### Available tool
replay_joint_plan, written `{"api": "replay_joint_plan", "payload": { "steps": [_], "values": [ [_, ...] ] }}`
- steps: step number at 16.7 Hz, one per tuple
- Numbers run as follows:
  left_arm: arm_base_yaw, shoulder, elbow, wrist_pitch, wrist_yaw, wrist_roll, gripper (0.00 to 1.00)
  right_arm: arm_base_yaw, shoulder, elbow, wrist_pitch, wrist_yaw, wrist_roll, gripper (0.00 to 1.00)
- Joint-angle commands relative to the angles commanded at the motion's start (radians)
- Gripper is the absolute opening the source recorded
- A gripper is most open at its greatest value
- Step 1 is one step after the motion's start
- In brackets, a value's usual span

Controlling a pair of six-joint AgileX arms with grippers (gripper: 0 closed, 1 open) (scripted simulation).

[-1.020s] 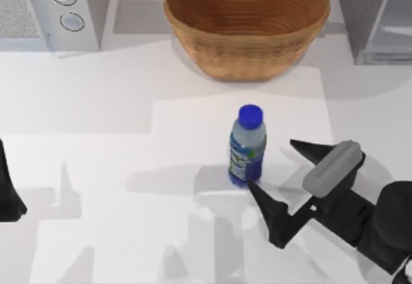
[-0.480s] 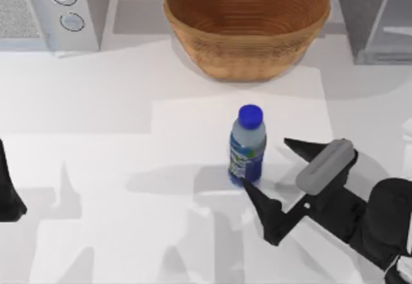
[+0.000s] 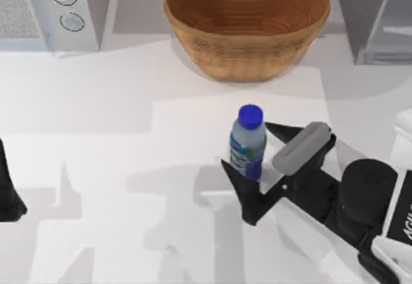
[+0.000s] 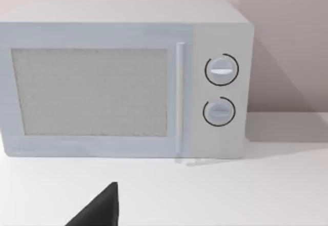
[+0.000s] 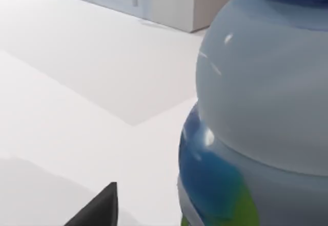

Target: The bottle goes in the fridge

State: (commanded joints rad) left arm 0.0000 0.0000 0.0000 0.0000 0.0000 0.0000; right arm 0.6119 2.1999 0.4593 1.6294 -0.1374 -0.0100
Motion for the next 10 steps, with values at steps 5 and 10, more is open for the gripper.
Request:
{"api": "replay_joint_plan", "payload": {
  "steps": [5,10],
  "values": [
    [0.000,0.000,0.000,0.000,0.000,0.000,1.00,0.010,0.010,0.059,-0.049,0.010,0.001,1.00],
    [0.000,0.000,0.000,0.000,0.000,0.000,1.00,0.011,0.010,0.060,-0.050,0.011,0.001,0.93]
  ]
}}
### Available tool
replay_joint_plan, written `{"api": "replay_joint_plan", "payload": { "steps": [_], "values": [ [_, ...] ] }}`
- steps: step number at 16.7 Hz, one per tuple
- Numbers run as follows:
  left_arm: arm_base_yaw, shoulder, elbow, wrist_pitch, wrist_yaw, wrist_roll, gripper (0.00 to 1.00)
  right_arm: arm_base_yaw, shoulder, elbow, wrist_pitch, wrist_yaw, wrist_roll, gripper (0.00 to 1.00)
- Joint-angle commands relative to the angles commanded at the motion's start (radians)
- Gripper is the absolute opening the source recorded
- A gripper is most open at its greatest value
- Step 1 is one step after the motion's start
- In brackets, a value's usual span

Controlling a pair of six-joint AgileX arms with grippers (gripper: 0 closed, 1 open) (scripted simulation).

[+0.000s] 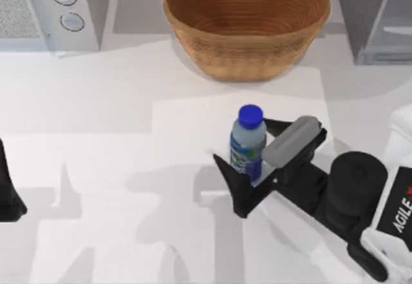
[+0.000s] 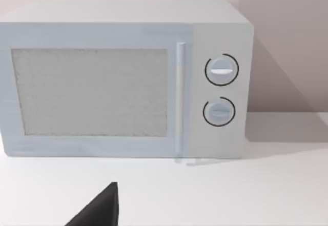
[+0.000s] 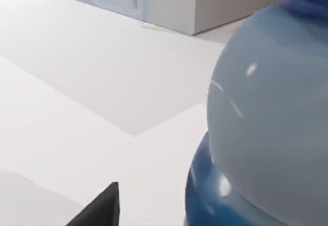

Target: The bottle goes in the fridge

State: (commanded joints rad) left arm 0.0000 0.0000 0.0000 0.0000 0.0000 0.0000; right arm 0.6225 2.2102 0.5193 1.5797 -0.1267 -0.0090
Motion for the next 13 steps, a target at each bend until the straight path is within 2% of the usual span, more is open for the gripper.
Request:
{"api": "replay_joint_plan", "payload": {
  "steps": [12,13],
  "values": [
    [0.000,0.000,0.000,0.000,0.000,0.000,1.00,0.000,0.000,0.000,0.000,0.000,0.000,0.03],
    [0.000,0.000,0.000,0.000,0.000,0.000,1.00,0.000,0.000,0.000,0.000,0.000,0.000,0.01]
  ]
}}
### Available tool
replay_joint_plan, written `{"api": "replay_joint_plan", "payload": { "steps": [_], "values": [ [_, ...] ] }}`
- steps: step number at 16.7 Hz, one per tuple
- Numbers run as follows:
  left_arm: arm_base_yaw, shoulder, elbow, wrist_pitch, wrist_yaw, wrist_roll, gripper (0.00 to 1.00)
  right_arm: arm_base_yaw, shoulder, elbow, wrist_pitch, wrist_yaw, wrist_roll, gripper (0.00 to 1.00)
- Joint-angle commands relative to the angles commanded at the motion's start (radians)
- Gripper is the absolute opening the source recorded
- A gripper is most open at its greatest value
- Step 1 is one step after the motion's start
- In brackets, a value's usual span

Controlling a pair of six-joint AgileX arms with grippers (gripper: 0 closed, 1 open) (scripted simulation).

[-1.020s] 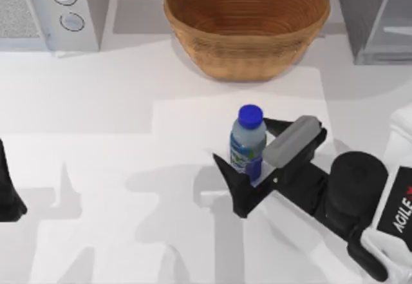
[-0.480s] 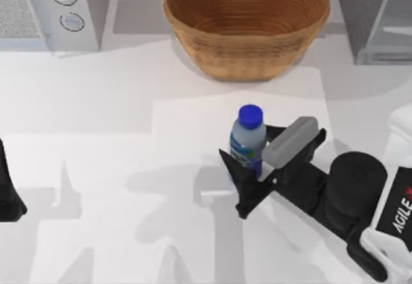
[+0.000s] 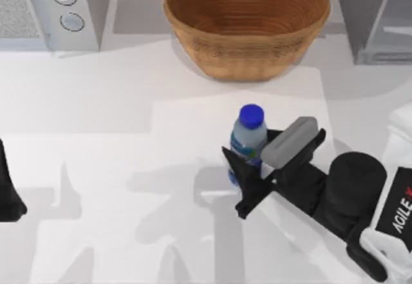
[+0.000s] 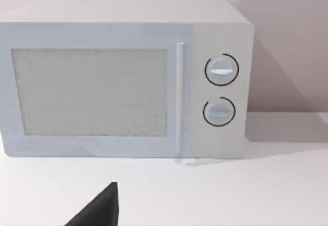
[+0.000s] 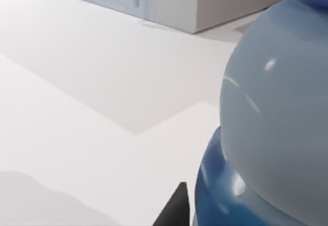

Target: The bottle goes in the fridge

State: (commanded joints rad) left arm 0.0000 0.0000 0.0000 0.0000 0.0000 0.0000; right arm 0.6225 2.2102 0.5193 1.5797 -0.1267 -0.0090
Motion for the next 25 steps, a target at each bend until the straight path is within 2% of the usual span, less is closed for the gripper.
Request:
{"api": "replay_joint_plan", "payload": {
  "steps": [10,19,21,25],
  "values": [
    [0.000,0.000,0.000,0.000,0.000,0.000,1.00,-0.018,-0.016,-0.012,-0.010,-0.015,-0.002,0.01],
    [0.000,0.000,0.000,0.000,0.000,0.000,1.00,-0.317,-0.333,-0.172,-0.147,-0.317,-0.032,0.01],
    [0.000,0.000,0.000,0.000,0.000,0.000,1.00,-0.347,-0.363,-0.199,-0.171,-0.349,-0.039,0.01],
    [0.000,0.000,0.000,0.000,0.000,0.000,1.00,-0.345,-0.360,-0.198,-0.171,-0.348,-0.037,0.01]
  ]
}}
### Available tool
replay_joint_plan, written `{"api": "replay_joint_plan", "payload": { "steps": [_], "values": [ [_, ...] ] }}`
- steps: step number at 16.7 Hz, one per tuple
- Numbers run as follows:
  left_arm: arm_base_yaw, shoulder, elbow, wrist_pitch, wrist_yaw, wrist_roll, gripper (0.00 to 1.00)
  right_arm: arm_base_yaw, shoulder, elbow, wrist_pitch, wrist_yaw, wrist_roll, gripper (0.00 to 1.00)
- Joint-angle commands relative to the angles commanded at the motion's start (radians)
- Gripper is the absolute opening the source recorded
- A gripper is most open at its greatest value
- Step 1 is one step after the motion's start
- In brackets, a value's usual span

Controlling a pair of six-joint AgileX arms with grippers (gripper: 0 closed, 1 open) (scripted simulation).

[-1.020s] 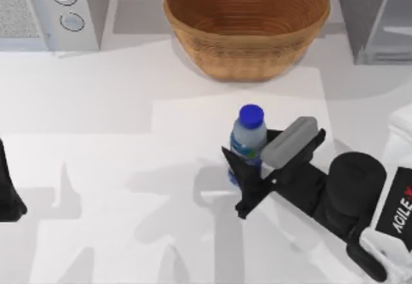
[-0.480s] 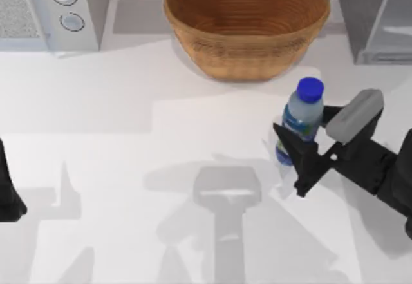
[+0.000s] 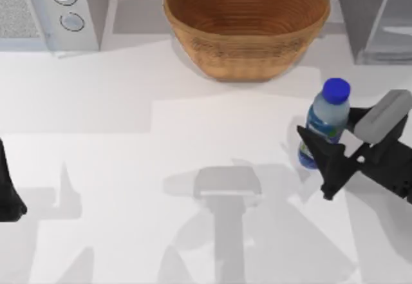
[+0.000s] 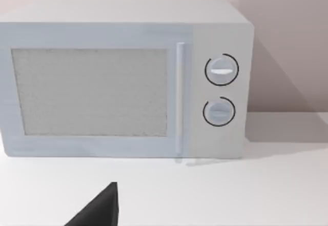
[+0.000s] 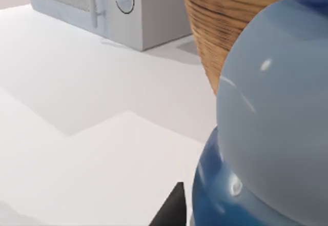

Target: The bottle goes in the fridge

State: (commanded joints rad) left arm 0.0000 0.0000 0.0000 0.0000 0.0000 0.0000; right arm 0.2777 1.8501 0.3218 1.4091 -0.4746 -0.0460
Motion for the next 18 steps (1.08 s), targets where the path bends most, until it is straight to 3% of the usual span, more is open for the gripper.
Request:
{"api": "replay_joint_plan", "payload": {
  "steps": [7,18],
  "values": [
    [0.000,0.000,0.000,0.000,0.000,0.000,1.00,-0.029,-0.161,-0.036,-0.140,0.052,0.007,0.01],
    [0.000,0.000,0.000,0.000,0.000,0.000,1.00,-0.131,-0.883,-0.154,-0.663,0.228,0.025,0.01]
  ]
}}
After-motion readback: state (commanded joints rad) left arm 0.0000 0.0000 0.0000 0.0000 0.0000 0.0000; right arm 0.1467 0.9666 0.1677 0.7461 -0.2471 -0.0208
